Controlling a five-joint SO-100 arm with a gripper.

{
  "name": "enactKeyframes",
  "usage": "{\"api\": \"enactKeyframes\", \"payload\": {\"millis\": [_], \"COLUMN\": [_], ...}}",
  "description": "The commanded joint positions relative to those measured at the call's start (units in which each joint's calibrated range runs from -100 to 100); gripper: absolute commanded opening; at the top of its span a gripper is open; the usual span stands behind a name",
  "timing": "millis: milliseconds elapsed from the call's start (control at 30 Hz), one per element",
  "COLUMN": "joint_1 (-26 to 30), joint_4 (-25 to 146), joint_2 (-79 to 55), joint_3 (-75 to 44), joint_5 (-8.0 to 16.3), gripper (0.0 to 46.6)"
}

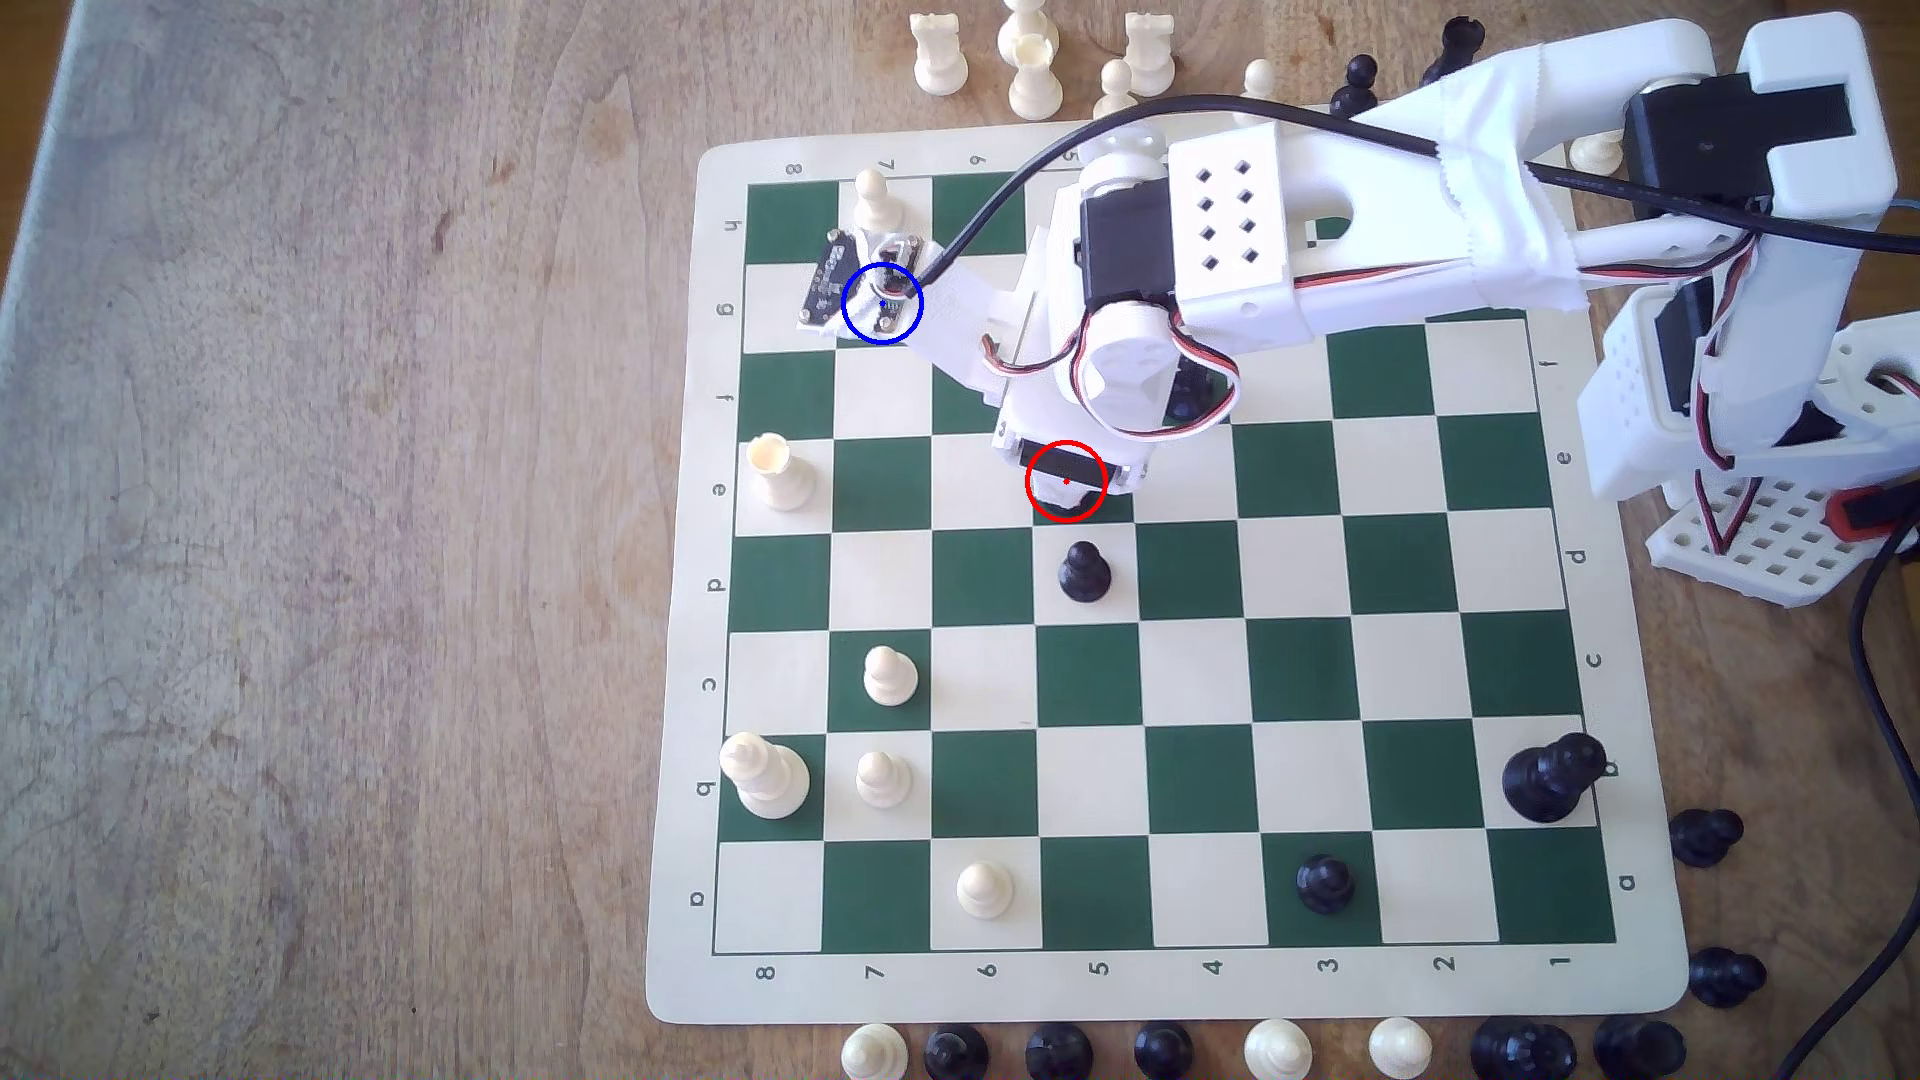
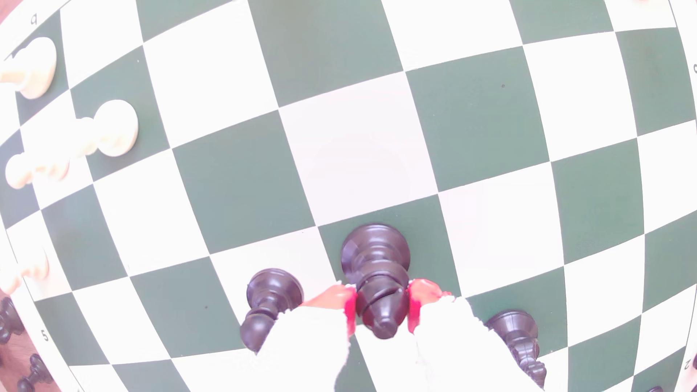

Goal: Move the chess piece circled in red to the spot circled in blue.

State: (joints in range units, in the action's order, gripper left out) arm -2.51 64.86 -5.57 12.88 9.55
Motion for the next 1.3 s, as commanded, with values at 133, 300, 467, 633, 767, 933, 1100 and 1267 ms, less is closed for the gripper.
{"api": "enactKeyframes", "payload": {"millis": [133, 300, 467, 633, 767, 933, 1100, 1267], "joint_1": [-0.03, -1.83, -4.81, -6.76, -8.40, -9.81, -11.14, -11.61], "joint_4": [13.44, 17.37, 24.41, 26.29, 24.08, 22.20, 18.92, 16.14], "joint_2": [3.03, 0.14, -11.66, -19.22, -21.34, -23.88, -26.69, -28.38], "joint_3": [-22.22, -31.46, -51.41, -61.75, -61.84, -62.65, -63.01, -63.01], "joint_5": [1.32, 1.51, 0.98, 0.29, 0.00, -0.39, -0.39, -0.49], "gripper": [0.3, 0.3, 0.3, 0.3, 0.3, 0.3, 0.3, 0.3]}}
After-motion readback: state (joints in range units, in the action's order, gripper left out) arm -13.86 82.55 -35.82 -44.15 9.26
